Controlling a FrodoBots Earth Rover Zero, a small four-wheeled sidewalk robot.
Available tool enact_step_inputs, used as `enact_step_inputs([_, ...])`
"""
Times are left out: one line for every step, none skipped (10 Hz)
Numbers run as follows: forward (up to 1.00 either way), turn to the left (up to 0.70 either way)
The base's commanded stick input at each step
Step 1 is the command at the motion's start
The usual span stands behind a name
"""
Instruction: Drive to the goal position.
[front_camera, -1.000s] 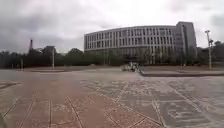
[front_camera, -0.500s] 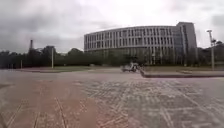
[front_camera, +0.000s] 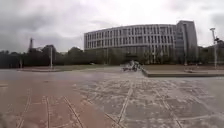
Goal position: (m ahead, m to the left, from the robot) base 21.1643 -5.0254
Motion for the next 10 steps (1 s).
enact_step_inputs([0.70, 0.00])
enact_step_inputs([0.70, 0.00])
enact_step_inputs([0.70, 0.00])
enact_step_inputs([0.70, 0.00])
enact_step_inputs([0.70, 0.00])
enact_step_inputs([0.70, 0.00])
enact_step_inputs([0.70, 0.00])
enact_step_inputs([0.70, 0.00])
enact_step_inputs([0.70, 0.00])
enact_step_inputs([0.70, 0.00])
